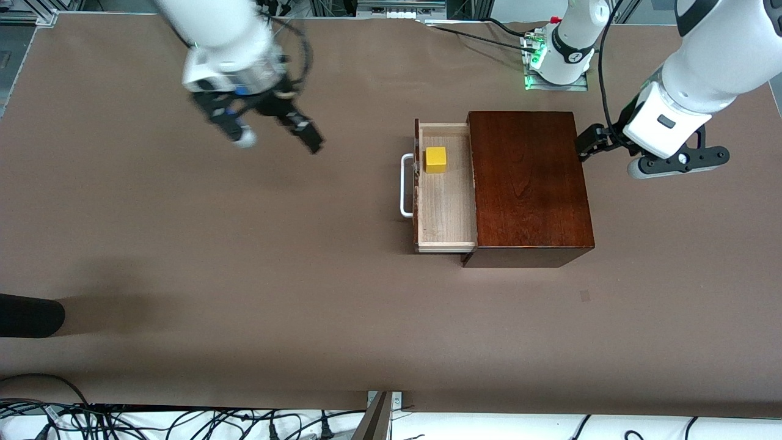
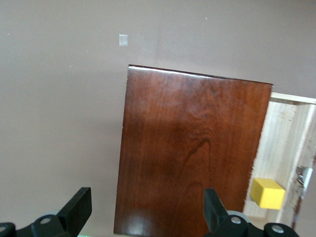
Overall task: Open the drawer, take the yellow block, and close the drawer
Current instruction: 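Release the handle and move the left gripper above the yellow cube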
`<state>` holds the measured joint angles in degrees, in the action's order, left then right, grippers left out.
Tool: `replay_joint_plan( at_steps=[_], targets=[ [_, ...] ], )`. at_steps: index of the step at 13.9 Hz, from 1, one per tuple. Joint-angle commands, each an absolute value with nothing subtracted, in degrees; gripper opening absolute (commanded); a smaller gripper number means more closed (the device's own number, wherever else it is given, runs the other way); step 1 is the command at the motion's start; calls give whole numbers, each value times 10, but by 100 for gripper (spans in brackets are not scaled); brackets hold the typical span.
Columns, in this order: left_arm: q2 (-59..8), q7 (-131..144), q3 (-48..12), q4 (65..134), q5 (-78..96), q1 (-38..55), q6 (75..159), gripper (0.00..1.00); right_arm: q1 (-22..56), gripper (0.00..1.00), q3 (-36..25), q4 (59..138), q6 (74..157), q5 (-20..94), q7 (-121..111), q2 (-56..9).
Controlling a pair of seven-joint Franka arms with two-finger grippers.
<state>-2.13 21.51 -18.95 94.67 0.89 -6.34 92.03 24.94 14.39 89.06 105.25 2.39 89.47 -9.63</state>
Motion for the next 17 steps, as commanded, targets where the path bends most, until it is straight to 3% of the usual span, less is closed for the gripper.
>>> replay_joint_plan(
  at_steps=[1, 9, 17],
  targets=[
    [15, 155, -194, 1005, 35, -115, 954, 100, 322, 100, 138, 879, 1104, -10, 1101, -147],
    [-13, 149, -187, 933, 33, -137, 948, 100, 451, 100, 134, 736, 1142, -83, 1442, -348],
    [-22, 141, -190, 932, 35, -146, 953, 100, 475, 100, 133, 736, 1211, -83, 1520, -415]
  ],
)
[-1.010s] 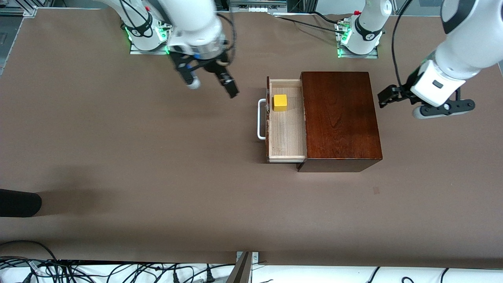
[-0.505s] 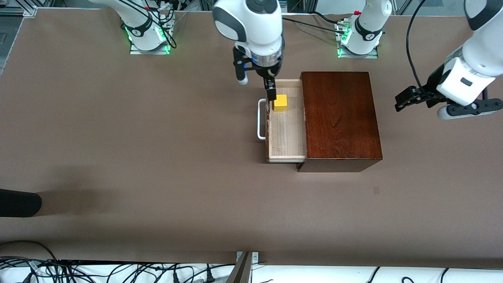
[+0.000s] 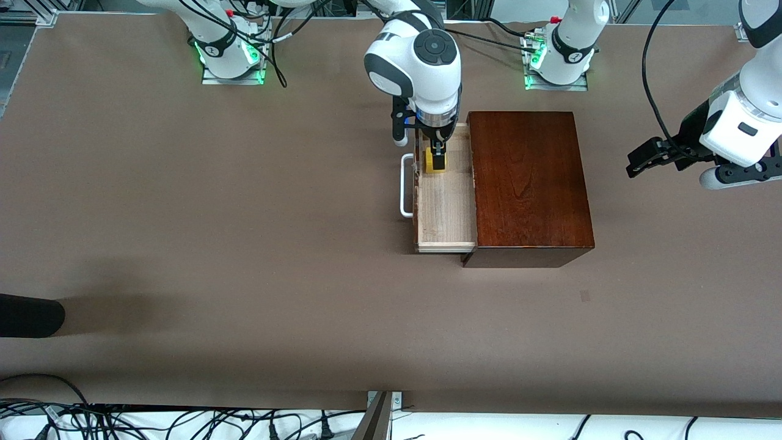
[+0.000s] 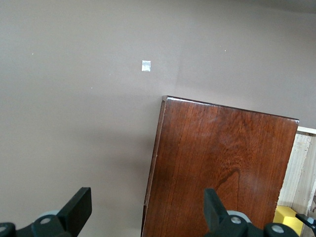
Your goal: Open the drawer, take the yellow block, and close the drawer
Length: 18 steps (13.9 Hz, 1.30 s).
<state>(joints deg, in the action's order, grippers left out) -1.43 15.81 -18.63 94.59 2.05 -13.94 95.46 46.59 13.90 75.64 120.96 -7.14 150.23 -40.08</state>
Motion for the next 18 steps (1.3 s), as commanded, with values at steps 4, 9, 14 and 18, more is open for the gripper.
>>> replay_joint_plan(
  at_steps=[4, 9, 14, 18],
  targets=[
    [-30, 141, -193, 931, 30, -145, 953, 100, 475, 100, 129, 737, 1215, -91, 1520, -425],
    [-35, 142, -191, 919, 30, -146, 957, 100, 475, 14, 129, 737, 1214, -103, 1516, -430],
    [-42, 148, -189, 914, 32, -147, 957, 100, 470, 0, 132, 728, 1177, -101, 1508, -398],
    [-61, 149, -185, 905, 33, -155, 958, 100, 465, 0, 132, 626, 1041, -94, 1446, -380]
  ],
)
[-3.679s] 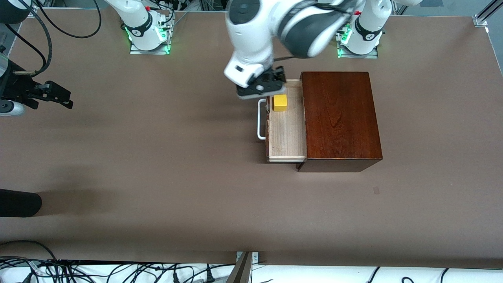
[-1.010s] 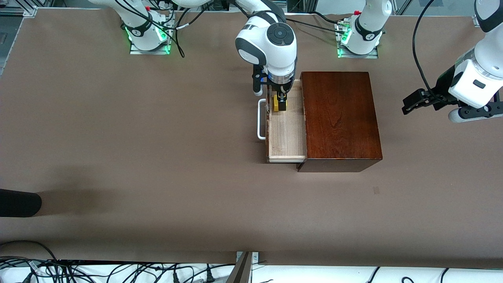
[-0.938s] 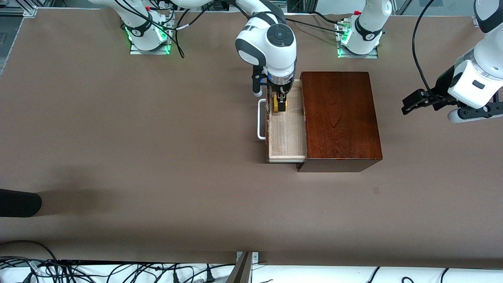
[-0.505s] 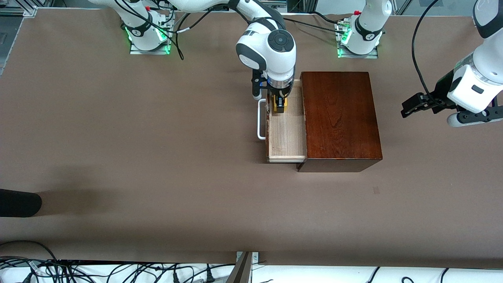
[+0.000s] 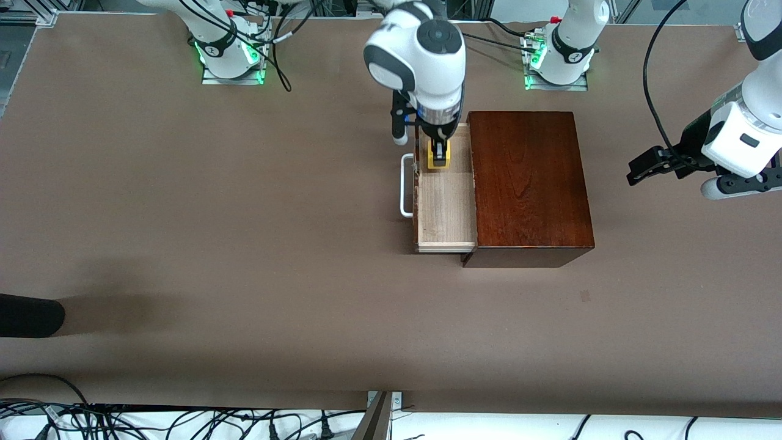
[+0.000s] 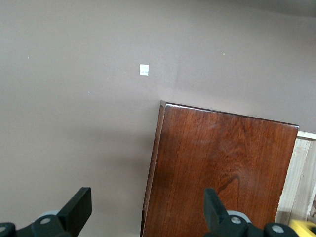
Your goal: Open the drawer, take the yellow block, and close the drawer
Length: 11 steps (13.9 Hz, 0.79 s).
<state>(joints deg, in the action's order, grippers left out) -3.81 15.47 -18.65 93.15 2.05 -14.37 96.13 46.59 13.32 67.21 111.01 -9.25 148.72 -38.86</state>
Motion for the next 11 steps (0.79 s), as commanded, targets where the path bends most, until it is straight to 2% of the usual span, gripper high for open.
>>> replay_joint_plan(
  at_steps=[1, 5, 7, 9, 11],
  targets=[
    [-69, 148, -185, 890, 35, -169, 957, 100, 455, 0, 132, 623, 1016, -93, 1396, -361],
    [-69, 146, -187, 884, 29, -174, 950, 100, 403, 0, 127, 637, 925, -69, 1158, -307],
    [-69, 146, -190, 885, 26, -174, 948, 100, 347, 0, 127, 694, 909, -65, 1034, -253],
    [-67, 147, -191, 885, 24, -174, 948, 100, 279, 0, 120, 749, 910, -14, 892, -202],
    [-67, 148, -191, 885, 24, -174, 948, 100, 252, 0, 78, 806, 913, 8, 767, -155]
  ],
)
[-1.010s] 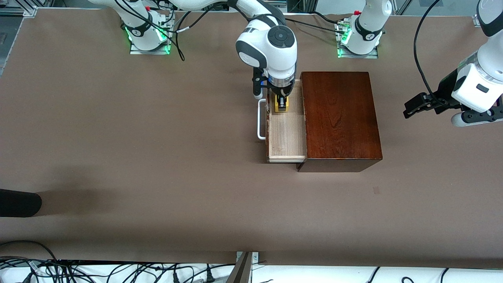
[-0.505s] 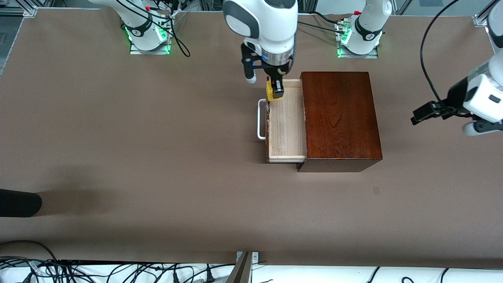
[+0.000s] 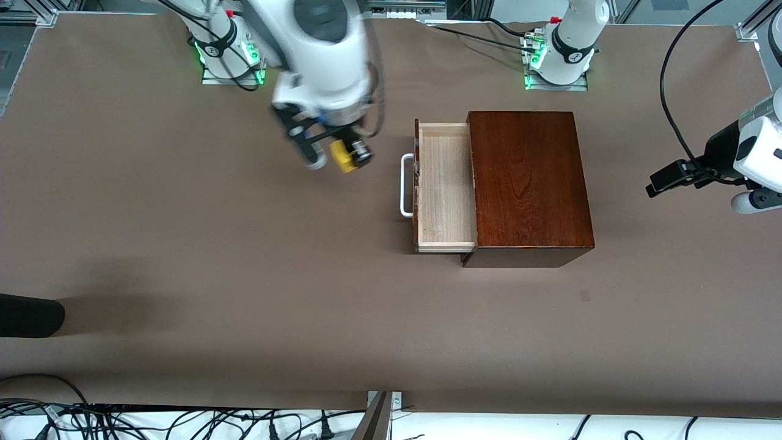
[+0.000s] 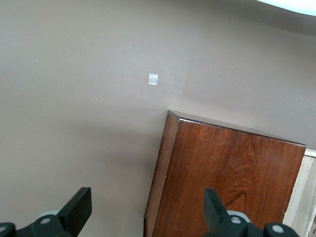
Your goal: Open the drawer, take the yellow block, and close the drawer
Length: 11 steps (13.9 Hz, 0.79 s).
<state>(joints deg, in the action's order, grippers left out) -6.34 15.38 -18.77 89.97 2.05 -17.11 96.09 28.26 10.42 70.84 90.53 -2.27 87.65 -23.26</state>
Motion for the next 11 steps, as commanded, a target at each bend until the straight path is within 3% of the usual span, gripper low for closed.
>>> replay_joint_plan(
  at_steps=[1, 4, 6, 8, 11],
  targets=[
    [-66, 148, -191, 887, 24, -174, 946, 100, 252, 0, 50, 839, 921, 11, 702, -131],
    [-57, 149, -171, 890, -1, -143, 932, 100, 252, 0, -15, 997, 1009, 31, 562, -44],
    [-52, 154, -69, 892, -25, -31, 909, 100, 252, 0, -39, 1104, 1089, 31, 478, -8],
    [-52, 154, 37, 894, -21, 74, 902, 100, 252, 0, -59, 1184, 1163, 32, 396, 0],
    [-51, 152, 47, 894, -18, 81, 899, 100, 252, 0, -61, 1293, 1323, 32, 302, -24]
  ],
)
